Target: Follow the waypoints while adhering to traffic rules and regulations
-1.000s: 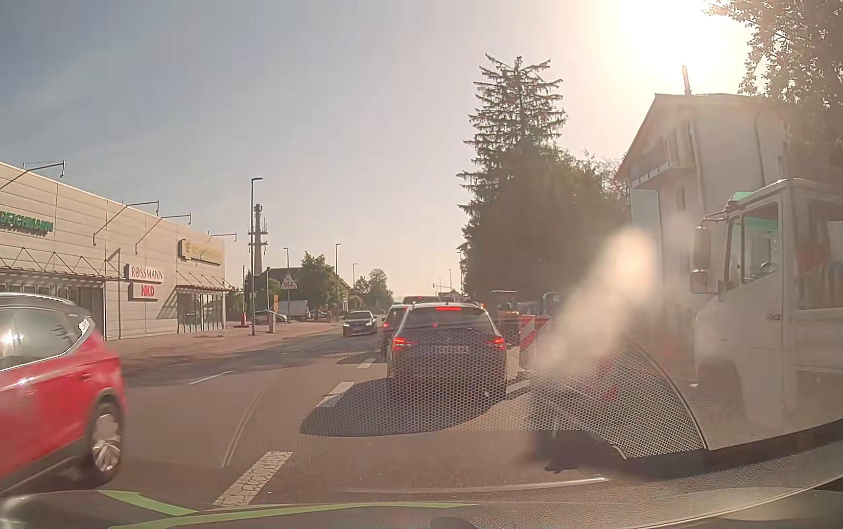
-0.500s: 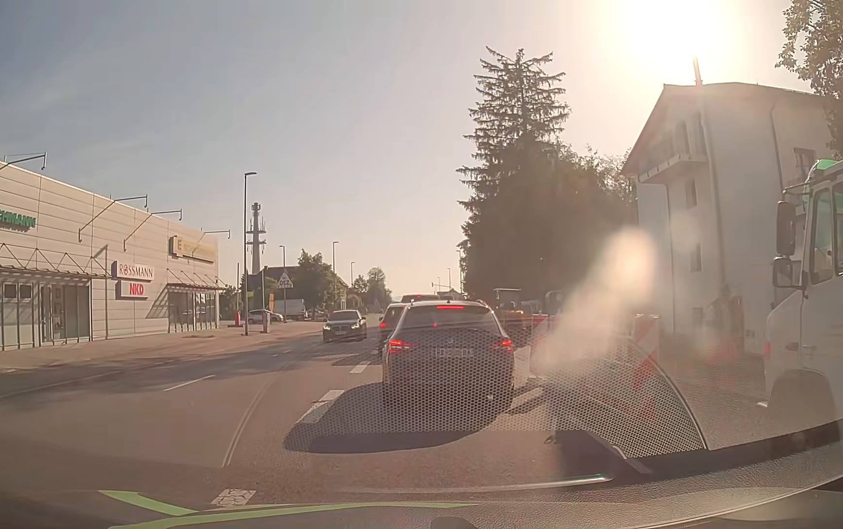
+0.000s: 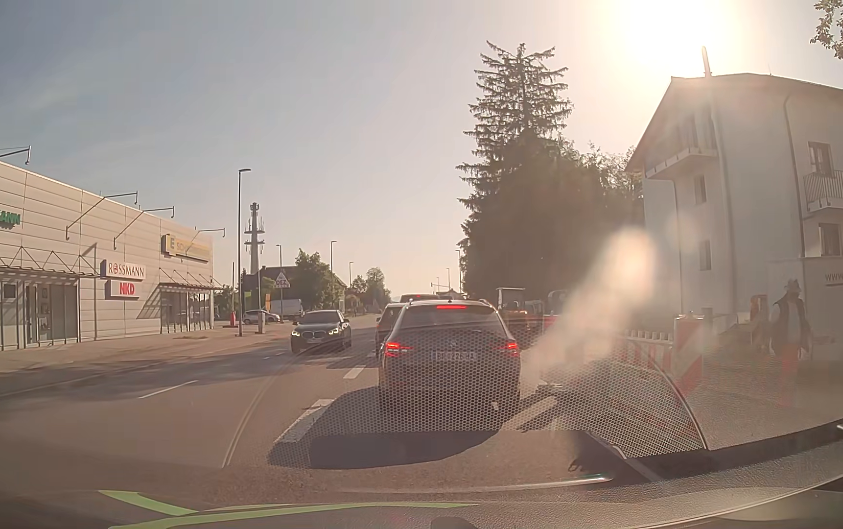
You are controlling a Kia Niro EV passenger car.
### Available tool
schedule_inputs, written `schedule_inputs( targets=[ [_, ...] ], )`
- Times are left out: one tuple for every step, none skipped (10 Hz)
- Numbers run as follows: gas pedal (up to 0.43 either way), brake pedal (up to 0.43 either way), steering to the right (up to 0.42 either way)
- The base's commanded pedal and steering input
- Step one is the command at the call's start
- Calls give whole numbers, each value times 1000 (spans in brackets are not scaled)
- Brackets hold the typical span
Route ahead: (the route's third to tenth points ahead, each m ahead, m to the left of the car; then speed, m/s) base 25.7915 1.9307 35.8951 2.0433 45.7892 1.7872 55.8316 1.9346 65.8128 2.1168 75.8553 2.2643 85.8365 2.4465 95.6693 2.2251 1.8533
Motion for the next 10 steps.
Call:
schedule_inputs(
  targets=[
    [0,189,8],
    [0,183,8],
    [0,177,8],
    [0,165,8],
    [0,165,8],
    [0,165,7],
    [0,159,7],
    [0,152,6],
    [0,152,6],
    [0,146,6]
  ],
)
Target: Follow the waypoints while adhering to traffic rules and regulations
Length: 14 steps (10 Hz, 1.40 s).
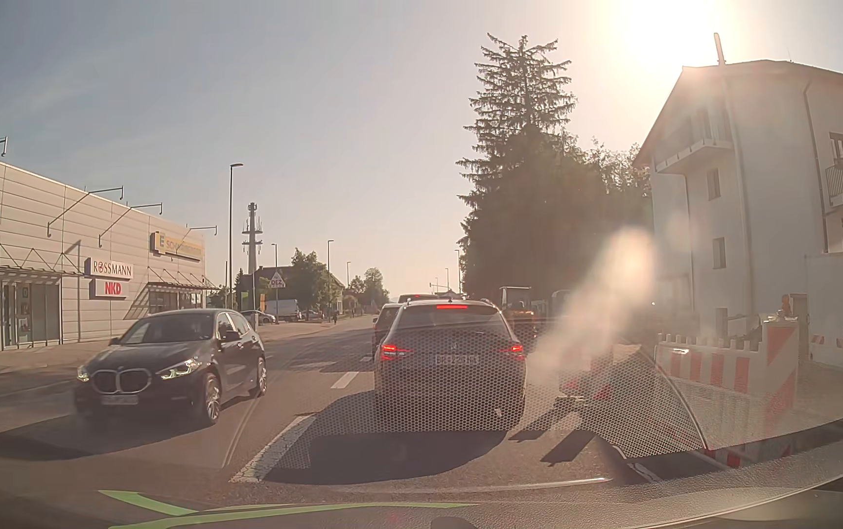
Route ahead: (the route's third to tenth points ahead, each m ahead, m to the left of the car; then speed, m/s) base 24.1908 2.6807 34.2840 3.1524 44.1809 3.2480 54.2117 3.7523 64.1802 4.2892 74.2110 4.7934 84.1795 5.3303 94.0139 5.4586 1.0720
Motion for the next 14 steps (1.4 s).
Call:
schedule_inputs(
  targets=[
    [0,146,6],
    [0,140,6],
    [0,140,6],
    [0,140,6],
    [0,134,6],
    [0,134,6],
    [0,134,6],
    [0,134,5],
    [0,134,6],
    [0,134,5],
    [0,128,5],
    [0,134,5],
    [0,134,5],
    [0,134,5]
  ],
)
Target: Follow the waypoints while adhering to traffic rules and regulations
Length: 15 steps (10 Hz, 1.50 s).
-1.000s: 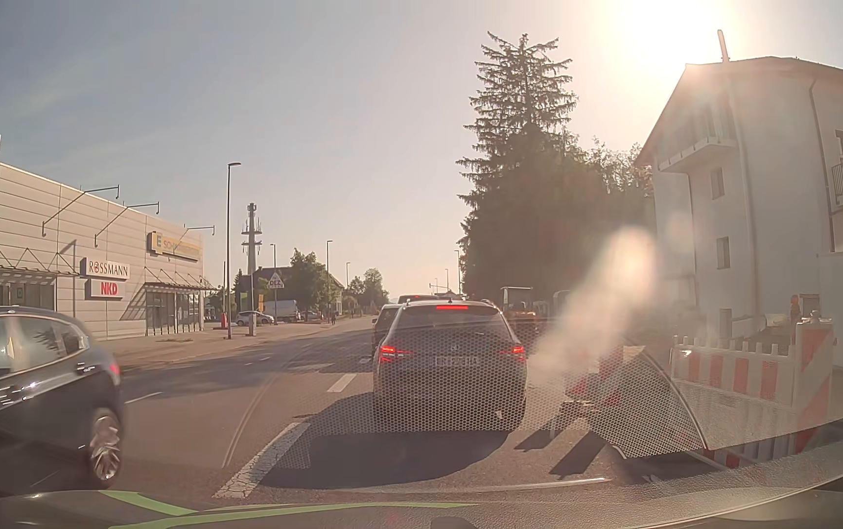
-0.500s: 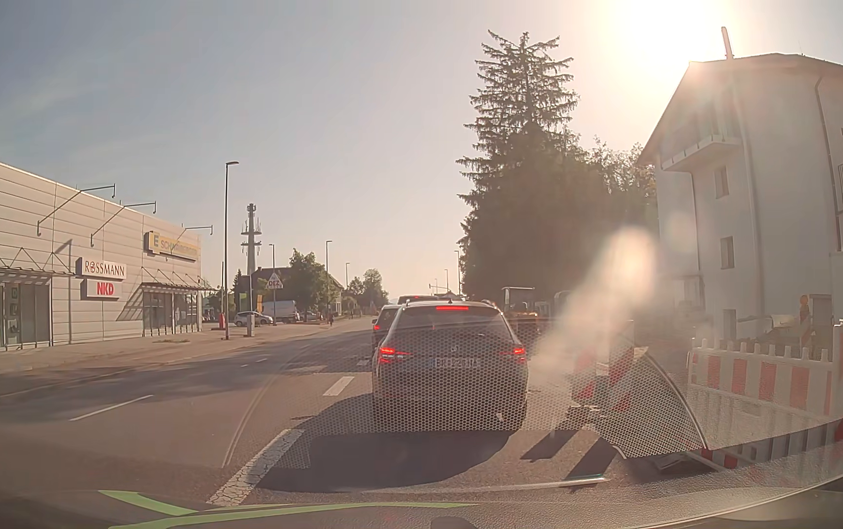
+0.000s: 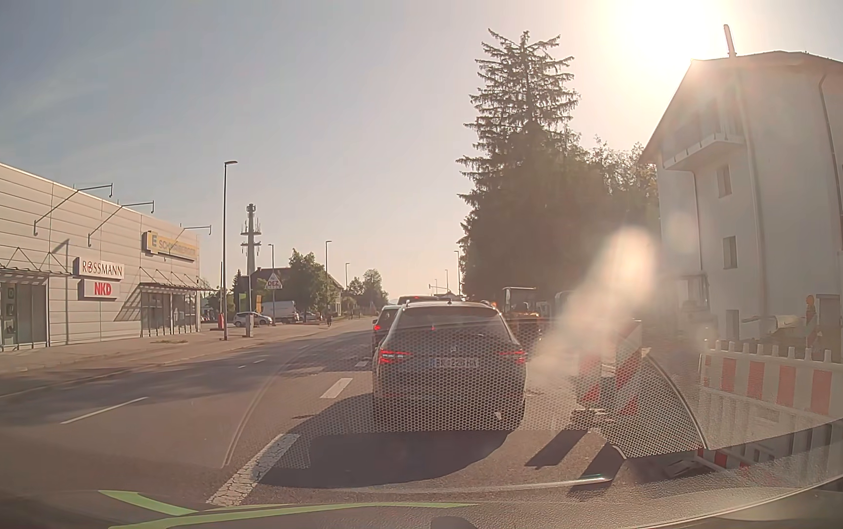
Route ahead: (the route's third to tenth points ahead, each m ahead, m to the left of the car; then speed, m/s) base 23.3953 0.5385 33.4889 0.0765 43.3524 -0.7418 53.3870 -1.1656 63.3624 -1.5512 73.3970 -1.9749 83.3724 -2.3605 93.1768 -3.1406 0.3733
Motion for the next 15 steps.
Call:
schedule_inputs(
  targets=[
    [0,134,5],
    [0,134,5],
    [0,134,5],
    [0,134,5],
    [0,140,5],
    [0,140,5],
    [0,140,5],
    [0,146,5],
    [0,152,5],
    [0,159,5],
    [0,165,4],
    [0,195,3],
    [0,220,3],
    [0,262,3],
    [0,274,2]
  ],
)
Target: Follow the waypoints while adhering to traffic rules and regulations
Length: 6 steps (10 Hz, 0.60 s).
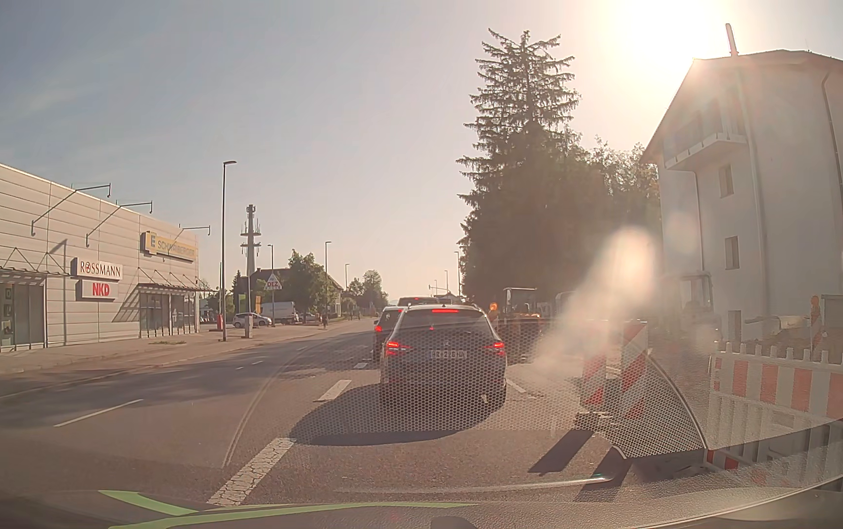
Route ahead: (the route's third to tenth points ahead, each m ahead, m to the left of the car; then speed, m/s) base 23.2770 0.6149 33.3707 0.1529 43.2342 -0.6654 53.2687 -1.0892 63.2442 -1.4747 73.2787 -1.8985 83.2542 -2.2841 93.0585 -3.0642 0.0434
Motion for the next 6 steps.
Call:
schedule_inputs(
  targets=[
    [0,280,1],
    [0,280,1],
    [0,287,1],
    [0,287,1],
    [0,293,1],
    [0,299,1]
  ],
)
